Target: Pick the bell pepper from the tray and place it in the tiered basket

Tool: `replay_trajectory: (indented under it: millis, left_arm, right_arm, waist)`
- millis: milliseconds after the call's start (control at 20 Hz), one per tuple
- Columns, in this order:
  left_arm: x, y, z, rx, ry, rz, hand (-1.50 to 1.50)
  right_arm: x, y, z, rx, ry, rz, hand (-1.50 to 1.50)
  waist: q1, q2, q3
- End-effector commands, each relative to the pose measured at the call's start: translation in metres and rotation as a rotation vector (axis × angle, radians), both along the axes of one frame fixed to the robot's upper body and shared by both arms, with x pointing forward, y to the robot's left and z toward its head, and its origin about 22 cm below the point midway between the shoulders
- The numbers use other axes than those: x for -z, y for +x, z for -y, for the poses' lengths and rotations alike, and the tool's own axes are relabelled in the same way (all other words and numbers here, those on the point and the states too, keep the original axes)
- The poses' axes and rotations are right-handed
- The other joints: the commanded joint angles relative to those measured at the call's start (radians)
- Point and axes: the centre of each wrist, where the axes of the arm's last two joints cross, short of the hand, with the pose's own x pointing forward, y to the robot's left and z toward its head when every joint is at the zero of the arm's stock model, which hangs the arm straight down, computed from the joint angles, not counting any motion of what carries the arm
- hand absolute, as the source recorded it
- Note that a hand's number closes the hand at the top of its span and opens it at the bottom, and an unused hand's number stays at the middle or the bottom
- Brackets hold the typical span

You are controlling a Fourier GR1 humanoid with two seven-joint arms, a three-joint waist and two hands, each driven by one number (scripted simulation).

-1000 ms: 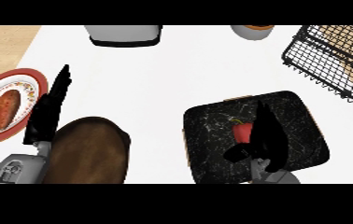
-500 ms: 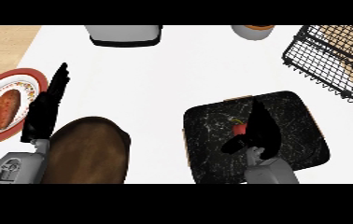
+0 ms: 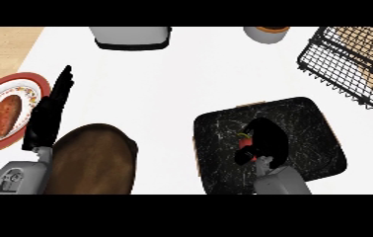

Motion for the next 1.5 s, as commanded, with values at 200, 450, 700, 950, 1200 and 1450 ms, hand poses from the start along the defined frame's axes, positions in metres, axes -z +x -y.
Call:
replay_trajectory:
  millis: [200, 450, 700, 950, 1200, 1450]
  left_arm:
    - [-0.001, 0.003, 0.014, -0.002, 0.006, 0.005, 0.0]
    - [0.0, 0.003, 0.014, 0.06, 0.003, 0.025, 0.0]
    - [-0.005, 0.014, 0.019, 0.079, -0.011, 0.029, 0.0]
    - [-0.005, 0.01, 0.019, 0.087, -0.01, 0.029, 0.0]
    - [-0.001, 0.01, 0.019, 0.056, 0.007, 0.016, 0.0]
    - [-0.003, 0.006, 0.015, 0.057, -0.004, 0.015, 0.0]
  right_arm:
    - [-0.017, 0.003, -0.025, 0.063, 0.107, 0.045, 1.5]
    - [-0.059, 0.101, 0.003, 0.156, 0.114, 0.122, 1.5]
    - [-0.089, 0.145, 0.023, 0.219, 0.104, 0.264, 1.5]
    - [-0.135, 0.163, 0.017, 0.323, 0.087, 0.589, 1.5]
    - [-0.176, 0.18, 0.019, 0.36, -0.071, 0.816, 1.5]
    - [-0.218, 0.198, 0.048, 0.409, -0.195, 0.891, 1.5]
  waist:
    - [0.001, 0.007, 0.006]
    - [0.052, 0.027, 0.007]
    - [0.08, 0.044, 0.008]
    - [0.082, 0.034, 0.007]
    - [0.069, 0.028, 0.005]
    - [0.065, 0.025, 0.005]
